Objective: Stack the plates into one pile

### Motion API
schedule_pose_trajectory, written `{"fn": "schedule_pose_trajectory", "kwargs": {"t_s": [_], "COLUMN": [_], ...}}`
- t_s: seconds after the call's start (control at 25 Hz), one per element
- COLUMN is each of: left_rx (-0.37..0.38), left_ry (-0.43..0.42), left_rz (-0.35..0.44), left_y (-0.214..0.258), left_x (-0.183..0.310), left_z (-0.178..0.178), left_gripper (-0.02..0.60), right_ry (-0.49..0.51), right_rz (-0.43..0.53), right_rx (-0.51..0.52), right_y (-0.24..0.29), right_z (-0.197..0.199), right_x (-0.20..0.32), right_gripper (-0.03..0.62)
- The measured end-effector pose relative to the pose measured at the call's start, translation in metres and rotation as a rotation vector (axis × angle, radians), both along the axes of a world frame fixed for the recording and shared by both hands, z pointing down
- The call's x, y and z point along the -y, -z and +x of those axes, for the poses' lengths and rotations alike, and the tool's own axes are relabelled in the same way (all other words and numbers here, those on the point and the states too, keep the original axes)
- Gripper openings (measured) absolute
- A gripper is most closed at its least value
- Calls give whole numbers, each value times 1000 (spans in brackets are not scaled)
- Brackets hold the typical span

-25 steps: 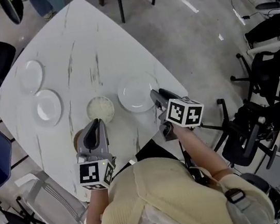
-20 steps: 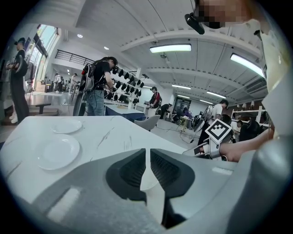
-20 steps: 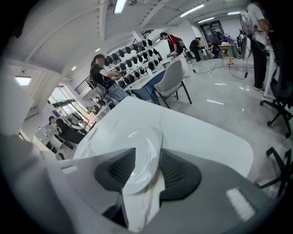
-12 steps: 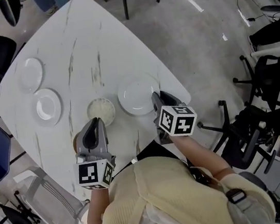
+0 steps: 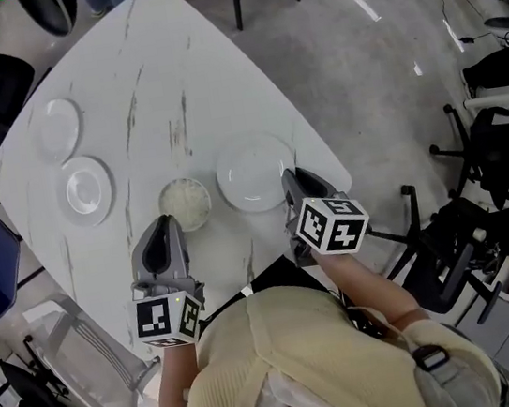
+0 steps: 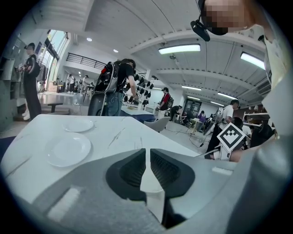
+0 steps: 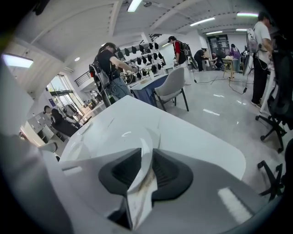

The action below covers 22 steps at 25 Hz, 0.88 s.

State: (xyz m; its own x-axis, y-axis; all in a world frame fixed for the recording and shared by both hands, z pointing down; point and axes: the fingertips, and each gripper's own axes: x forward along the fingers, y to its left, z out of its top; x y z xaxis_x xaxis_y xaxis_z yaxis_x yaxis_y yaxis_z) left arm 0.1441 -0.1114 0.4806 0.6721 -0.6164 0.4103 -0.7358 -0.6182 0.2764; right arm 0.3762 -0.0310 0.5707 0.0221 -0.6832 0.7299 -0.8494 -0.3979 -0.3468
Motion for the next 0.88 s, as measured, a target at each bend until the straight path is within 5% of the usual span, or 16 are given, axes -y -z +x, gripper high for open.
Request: {"fn": "schedule_pose_trajectory", "kwargs": {"t_s": [0.44, 0.88], "left_rx": [31, -76], "left_ry": [42, 45], "left_rz": [13, 43], "left_y": [6, 18], "left_x": [0, -13], "left_z": [-28, -81], "left_gripper": [21, 21], "right_ry": [-23, 53], "right_rz": [176, 312], "right_rx": [206, 104], "right_y": [35, 94], "right_z": [-9, -52], "right_x": [5, 16], "right_gripper": [29, 15]}}
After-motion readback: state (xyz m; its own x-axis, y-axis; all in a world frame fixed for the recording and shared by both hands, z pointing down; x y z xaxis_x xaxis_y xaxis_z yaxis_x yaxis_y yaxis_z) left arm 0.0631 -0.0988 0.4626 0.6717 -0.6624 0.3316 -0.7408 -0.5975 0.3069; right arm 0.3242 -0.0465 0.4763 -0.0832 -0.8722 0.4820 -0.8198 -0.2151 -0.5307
